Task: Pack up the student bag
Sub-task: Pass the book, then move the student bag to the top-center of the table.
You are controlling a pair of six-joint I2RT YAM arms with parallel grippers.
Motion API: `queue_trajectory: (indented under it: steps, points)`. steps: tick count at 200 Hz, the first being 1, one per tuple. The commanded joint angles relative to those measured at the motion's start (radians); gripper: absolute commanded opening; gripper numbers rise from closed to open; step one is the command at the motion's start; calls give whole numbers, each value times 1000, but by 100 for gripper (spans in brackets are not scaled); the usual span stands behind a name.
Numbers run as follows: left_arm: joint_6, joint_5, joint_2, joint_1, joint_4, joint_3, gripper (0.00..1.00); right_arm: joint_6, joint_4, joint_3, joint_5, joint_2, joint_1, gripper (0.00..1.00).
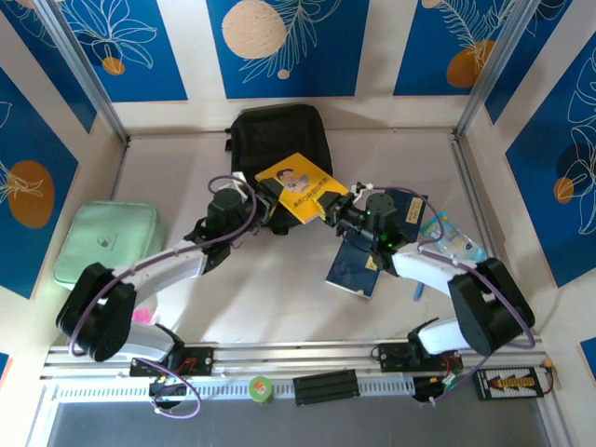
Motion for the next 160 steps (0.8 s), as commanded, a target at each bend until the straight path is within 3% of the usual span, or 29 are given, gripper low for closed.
queue_trajectory:
  steps: [1, 21, 43, 84, 131, 160]
  points:
    - [226, 14, -46, 86, -278, 50, 73, -166, -220, 8, 29, -126, -37, 6]
    - [401, 98, 4, 159, -450, 158, 75, -296, -443, 50, 55, -204, -56, 6]
    - [564, 171, 105, 183, -549, 297, 75, -364, -538, 53, 76, -249, -64, 6]
    - [658, 269, 318, 186, -602, 493, 74, -386, -589, 41, 55, -265, -83, 6]
    - [742, 158, 516, 197, -767, 663, 69, -402, -682, 52, 55, -245, -88, 6]
    - [759, 104, 528, 197, -822, 626, 67, -403, -709, 31, 57, -242, -95, 6]
